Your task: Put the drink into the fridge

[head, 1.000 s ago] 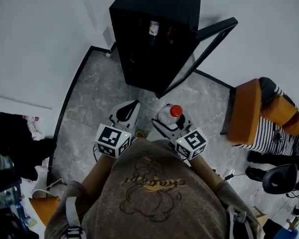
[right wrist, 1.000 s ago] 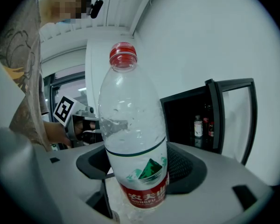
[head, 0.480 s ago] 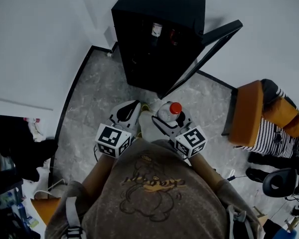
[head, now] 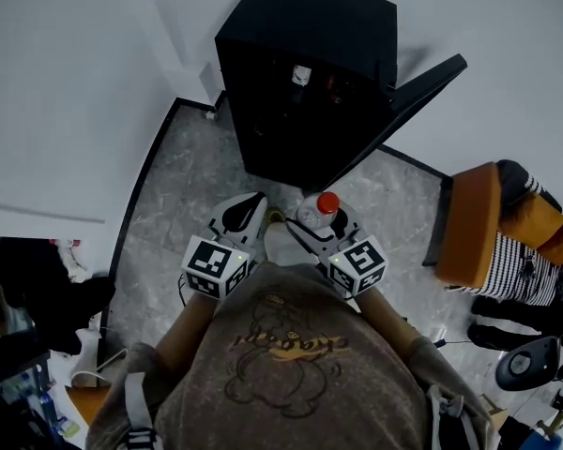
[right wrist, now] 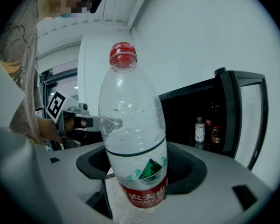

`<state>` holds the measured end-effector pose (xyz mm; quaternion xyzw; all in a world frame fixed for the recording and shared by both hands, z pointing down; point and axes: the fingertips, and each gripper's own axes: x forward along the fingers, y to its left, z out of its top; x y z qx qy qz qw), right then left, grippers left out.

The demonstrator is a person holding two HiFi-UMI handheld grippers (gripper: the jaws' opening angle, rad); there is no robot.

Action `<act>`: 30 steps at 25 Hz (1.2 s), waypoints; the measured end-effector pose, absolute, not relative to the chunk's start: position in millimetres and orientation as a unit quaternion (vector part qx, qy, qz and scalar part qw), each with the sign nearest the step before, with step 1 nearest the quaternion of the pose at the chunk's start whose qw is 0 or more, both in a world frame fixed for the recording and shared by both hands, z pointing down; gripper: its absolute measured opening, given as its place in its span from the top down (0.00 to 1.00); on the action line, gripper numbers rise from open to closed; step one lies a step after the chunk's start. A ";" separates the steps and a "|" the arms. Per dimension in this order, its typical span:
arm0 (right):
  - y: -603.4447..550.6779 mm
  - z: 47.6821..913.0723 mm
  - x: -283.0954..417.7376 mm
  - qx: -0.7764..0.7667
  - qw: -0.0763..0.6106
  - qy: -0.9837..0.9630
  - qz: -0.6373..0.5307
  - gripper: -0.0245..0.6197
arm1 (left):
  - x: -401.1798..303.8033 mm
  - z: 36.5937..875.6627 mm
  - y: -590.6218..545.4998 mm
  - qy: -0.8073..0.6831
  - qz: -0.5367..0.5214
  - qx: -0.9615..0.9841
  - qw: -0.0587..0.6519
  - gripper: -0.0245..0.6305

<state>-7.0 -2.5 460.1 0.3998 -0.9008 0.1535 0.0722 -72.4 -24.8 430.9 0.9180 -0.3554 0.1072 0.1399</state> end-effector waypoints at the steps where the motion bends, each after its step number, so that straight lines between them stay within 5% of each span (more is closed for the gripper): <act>1: -8.9 462.0 -7.1 0.400 0.074 -0.901 0.154 0.43 | -71.7 430.9 -30.5 -0.354 0.108 0.919 0.139 0.95; 30: -182.1 494.1 0.7 0.365 0.107 -0.912 0.152 0.43 | -39.0 426.3 -186.1 -0.343 0.106 0.924 0.128 0.96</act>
